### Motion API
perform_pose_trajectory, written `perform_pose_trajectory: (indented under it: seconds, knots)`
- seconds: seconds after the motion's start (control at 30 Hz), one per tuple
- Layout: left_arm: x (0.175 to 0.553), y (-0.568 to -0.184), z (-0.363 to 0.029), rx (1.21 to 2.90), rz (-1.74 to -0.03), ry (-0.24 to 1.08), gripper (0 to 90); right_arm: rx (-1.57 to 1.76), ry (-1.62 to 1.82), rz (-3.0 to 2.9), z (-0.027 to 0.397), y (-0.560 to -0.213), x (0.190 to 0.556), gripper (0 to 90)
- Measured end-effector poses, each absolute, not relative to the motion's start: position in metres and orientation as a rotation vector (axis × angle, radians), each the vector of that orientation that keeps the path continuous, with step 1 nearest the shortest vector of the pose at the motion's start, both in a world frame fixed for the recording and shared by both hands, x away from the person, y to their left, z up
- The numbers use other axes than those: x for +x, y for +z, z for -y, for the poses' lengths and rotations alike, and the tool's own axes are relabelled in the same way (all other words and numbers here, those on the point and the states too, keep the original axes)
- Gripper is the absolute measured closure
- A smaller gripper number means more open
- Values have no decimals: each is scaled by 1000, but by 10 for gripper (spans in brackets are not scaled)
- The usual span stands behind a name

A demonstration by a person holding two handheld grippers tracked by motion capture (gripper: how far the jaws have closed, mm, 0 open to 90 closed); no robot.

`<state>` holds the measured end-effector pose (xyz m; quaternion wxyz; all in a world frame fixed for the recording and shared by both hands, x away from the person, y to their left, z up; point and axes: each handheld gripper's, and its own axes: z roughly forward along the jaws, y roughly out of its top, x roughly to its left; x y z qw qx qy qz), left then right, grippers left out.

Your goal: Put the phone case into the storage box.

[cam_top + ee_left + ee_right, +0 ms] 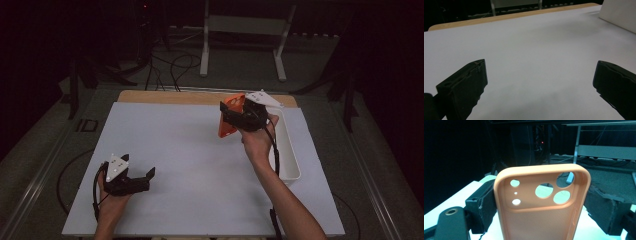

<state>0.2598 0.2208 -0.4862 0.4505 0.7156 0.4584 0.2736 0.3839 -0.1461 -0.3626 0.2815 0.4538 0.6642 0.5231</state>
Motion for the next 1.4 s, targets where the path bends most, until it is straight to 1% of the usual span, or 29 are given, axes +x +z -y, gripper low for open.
perform_pose_trajectory:
  seconds: [0.8, 1.4]
  knots:
    - [259, -487, -220, 1776, -1139, 674, 0, 1269, 1349, -1716, 170, -359, 399, 165]
    - [259, -488, -219, 1780, -1140, 673, 0, 1341, 1262, -1615, 203, -359, 420, 165]
